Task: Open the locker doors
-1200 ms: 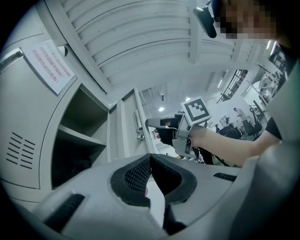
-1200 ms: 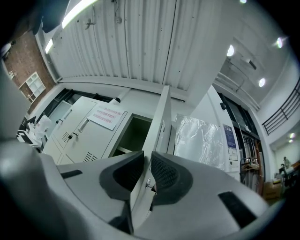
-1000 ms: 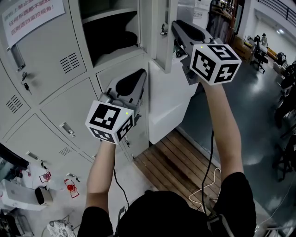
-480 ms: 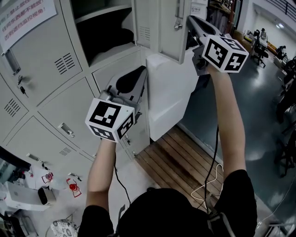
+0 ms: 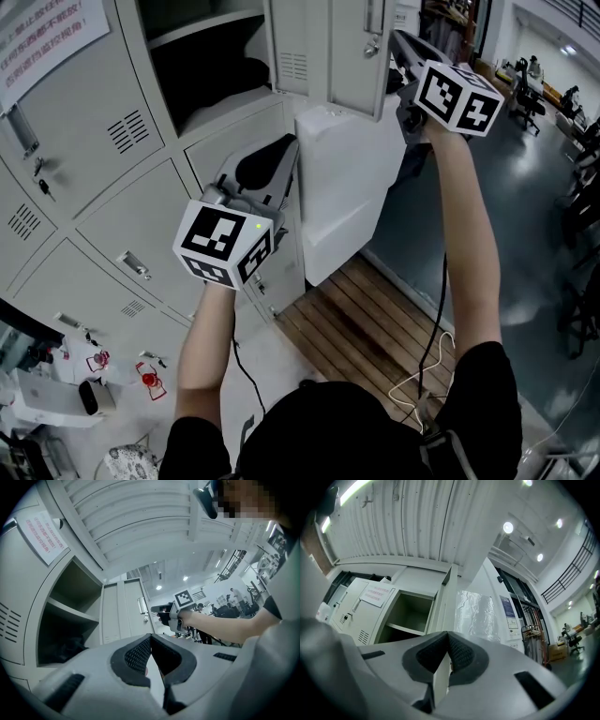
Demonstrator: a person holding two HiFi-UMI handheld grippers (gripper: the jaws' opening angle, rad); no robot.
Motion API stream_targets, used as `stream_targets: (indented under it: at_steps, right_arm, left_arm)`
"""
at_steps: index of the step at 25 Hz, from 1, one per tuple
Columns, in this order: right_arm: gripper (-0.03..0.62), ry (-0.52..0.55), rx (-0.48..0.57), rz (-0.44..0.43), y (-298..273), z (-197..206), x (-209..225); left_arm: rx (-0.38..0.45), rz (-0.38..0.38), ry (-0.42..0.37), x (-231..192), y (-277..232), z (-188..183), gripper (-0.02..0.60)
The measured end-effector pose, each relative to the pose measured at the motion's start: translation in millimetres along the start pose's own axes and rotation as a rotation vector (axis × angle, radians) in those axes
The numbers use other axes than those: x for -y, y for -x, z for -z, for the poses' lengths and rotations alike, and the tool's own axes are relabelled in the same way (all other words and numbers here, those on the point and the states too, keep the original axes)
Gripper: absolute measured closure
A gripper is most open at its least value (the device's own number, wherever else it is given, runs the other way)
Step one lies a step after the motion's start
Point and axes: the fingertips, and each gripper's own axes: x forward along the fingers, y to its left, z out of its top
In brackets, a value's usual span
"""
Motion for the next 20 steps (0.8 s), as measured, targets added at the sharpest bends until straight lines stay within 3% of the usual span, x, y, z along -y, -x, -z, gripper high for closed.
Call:
stream_targets:
  at_steps: [12, 20]
  right_arm:
    - [0.588, -0.031, -0.014, 0.035, -5, 10, 20]
    - [0.588, -0.019, -0.015, 0.061, 15, 3, 11]
  left_arm:
    - [-0.016, -0.017, -0.009, -8, 5, 3, 0.563]
    - [-0.015, -0.003, 0.008, -7, 19, 1, 0.563]
